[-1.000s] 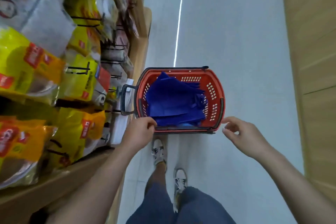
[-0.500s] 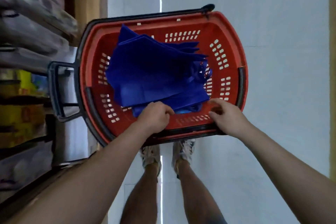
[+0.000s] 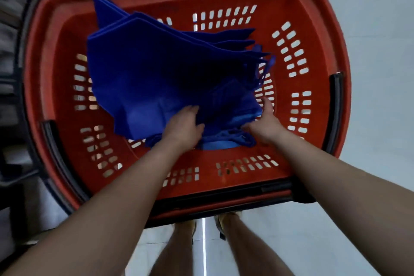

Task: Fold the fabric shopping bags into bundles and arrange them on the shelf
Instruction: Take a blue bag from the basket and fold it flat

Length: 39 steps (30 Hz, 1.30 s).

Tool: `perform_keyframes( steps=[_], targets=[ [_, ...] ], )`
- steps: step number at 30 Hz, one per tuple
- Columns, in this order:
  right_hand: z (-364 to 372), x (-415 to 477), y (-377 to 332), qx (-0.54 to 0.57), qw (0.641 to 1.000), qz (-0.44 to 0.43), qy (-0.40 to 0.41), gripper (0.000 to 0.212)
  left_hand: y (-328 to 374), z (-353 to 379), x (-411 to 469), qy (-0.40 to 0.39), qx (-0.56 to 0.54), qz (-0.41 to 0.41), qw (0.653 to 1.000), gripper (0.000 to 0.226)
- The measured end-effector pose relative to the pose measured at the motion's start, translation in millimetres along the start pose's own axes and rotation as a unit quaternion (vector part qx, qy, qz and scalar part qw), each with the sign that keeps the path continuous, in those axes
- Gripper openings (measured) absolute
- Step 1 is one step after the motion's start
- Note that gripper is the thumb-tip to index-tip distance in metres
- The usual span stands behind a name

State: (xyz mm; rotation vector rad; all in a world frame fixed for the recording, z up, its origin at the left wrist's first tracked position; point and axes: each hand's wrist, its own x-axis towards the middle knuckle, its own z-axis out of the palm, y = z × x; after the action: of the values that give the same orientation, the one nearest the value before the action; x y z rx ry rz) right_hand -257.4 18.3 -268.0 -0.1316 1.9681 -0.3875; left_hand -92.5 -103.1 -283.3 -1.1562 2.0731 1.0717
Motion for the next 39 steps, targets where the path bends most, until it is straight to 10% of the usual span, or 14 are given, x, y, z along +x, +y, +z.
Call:
perform_keyframes(
  steps=[6, 11, 17, 21, 27, 31, 33, 36, 39],
  targets=[
    [0, -29, -30, 0.289, 0.956, -0.011, -0.05, 0.108, 7, -63, -58, 0.211, -0.191, -0.045, 0.958, 0.031],
    [-36, -78, -72, 0.126, 0.965, -0.229, 0.034, 0.124, 25, -99, -116, 0.288, -0.253, 0.057, 0.922, 0.035],
    [-77, -130, -116, -0.119, 0.946, -0.298, 0.049, 0.023, 34, -151, -181, 0.366, -0.308, 0.095, 0.873, 0.047],
    [-94, -205, -150, -0.156, 0.893, -0.4, 0.134, 0.007, 44, -190, -228, 0.34, -0.322, 0.033, 0.883, 0.042],
    [-119, -320, -197, -0.198, 0.811, -0.506, 0.216, 0.018, 95, -245, -313, 0.299, -0.325, 0.076, 0.894, 0.023],
    [-144, -395, -216, -0.183, 0.785, -0.484, 0.341, 0.071, 121, -265, -370, 0.409, -0.323, 0.083, 0.849, 0.029],
    [-144, -435, -224, -0.086, 0.822, -0.488, 0.281, 0.083, 136, -271, -400, 0.472, -0.283, 0.09, 0.83, 0.02],
    [-128, -496, -236, 0.087, 0.924, -0.368, -0.048, 0.12, 174, -265, -445, 0.521, -0.213, 0.107, 0.82, 0.024],
    [-114, -531, -235, -0.084, 0.909, -0.404, -0.061, 0.093, 209, -242, -475, 0.494, -0.232, 0.096, 0.832, 0.027]
  ],
)
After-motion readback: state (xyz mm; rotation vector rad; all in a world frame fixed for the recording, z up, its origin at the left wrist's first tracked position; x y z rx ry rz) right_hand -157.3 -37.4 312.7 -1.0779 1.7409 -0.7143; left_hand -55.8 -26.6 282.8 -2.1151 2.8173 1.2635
